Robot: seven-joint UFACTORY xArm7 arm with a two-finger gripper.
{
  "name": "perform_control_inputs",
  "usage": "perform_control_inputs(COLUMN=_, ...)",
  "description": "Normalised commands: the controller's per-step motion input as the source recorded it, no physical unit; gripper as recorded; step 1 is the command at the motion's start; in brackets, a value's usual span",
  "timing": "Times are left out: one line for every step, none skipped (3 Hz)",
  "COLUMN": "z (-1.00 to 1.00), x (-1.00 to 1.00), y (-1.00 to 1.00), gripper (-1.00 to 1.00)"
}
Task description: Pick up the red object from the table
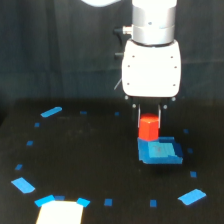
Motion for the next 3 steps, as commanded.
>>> perform_control_inputs(z=1.0, x=-0.03, y=0.3, gripper=-0.53)
perform_control_inputs(z=1.0, x=-0.28, y=-1.0, gripper=-0.64)
perform_control_inputs(z=0.85, x=-0.42, y=-0.36, gripper=-1.0)
